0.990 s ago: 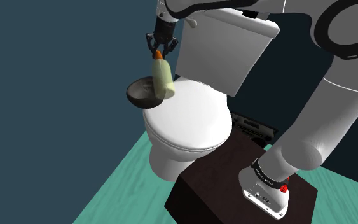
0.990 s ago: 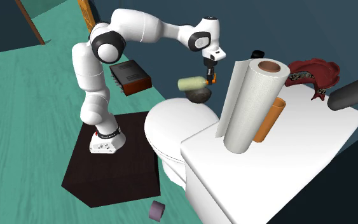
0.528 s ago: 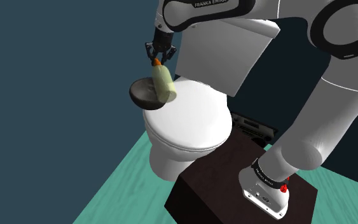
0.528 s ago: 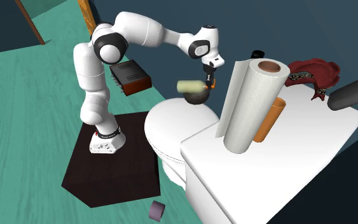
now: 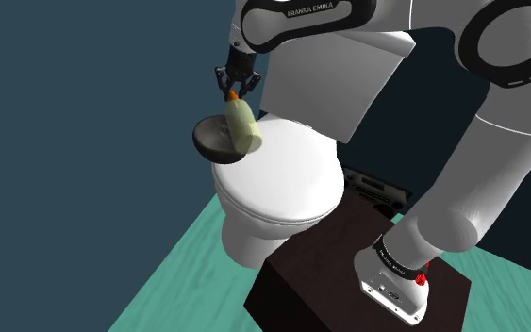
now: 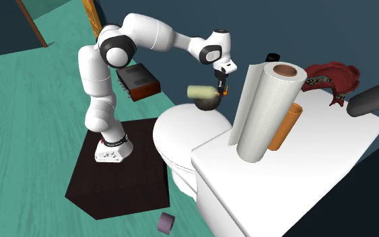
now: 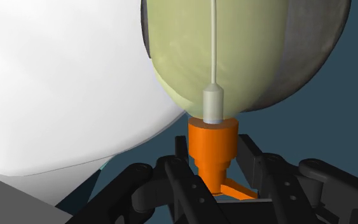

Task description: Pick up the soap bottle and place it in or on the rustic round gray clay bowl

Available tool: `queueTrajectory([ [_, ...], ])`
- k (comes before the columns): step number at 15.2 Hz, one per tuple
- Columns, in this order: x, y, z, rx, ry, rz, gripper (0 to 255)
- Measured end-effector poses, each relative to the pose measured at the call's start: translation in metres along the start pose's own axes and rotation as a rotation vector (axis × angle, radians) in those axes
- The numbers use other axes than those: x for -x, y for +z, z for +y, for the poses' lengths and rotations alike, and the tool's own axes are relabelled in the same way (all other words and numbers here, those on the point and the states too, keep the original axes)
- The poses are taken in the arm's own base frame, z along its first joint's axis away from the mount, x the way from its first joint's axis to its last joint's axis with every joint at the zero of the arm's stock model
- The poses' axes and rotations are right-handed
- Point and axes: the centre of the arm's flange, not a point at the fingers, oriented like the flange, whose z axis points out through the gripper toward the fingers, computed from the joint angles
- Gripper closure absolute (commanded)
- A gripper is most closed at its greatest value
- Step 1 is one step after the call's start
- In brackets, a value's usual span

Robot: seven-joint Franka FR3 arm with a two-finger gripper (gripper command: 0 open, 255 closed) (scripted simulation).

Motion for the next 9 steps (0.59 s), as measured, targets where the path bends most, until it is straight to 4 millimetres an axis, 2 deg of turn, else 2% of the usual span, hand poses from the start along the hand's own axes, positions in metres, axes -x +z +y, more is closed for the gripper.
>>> queueTrajectory([
  [1, 0.000, 0.000, 0.000, 0.000, 0.000, 0.000, 0],
  [7, 0.000, 0.000, 0.000, 0.000, 0.000, 0.000, 0],
  [9, -0.002, -0.015, -0.001, -0.001, 0.000, 0.001, 0],
])
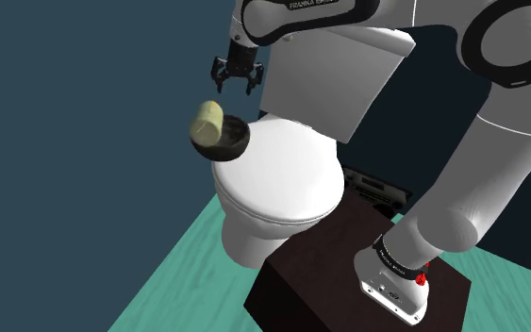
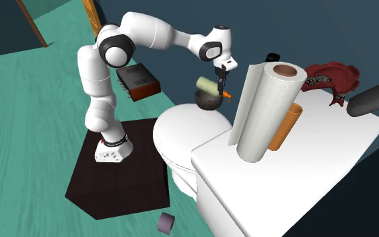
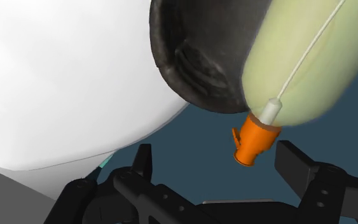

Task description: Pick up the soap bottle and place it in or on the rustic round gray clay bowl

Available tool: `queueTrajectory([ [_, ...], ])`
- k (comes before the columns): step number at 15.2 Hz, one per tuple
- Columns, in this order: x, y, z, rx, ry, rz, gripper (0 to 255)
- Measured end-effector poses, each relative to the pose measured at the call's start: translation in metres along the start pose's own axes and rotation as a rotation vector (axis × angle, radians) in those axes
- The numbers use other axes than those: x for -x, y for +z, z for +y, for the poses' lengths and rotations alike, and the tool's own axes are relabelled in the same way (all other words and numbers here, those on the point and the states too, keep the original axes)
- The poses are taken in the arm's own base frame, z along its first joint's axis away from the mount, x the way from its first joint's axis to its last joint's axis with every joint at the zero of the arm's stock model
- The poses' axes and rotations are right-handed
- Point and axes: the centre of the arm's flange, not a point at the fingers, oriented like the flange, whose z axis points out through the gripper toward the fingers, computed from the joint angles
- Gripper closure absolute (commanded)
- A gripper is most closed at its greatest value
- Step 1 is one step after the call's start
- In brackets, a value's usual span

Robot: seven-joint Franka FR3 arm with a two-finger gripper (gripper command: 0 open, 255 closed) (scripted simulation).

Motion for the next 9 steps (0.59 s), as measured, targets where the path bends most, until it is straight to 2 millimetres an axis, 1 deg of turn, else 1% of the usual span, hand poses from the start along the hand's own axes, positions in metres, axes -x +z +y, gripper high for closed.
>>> queueTrajectory([
  [1, -0.002, -0.012, -0.001, 0.000, 0.000, 0.001, 0],
  [2, 0.000, -0.022, 0.002, 0.000, 0.000, 0.000, 0],
  [4, 0.001, -0.032, 0.000, 0.000, 0.000, 0.000, 0],
  [9, 0.002, -0.035, 0.001, 0.000, 0.000, 0.000, 0],
])
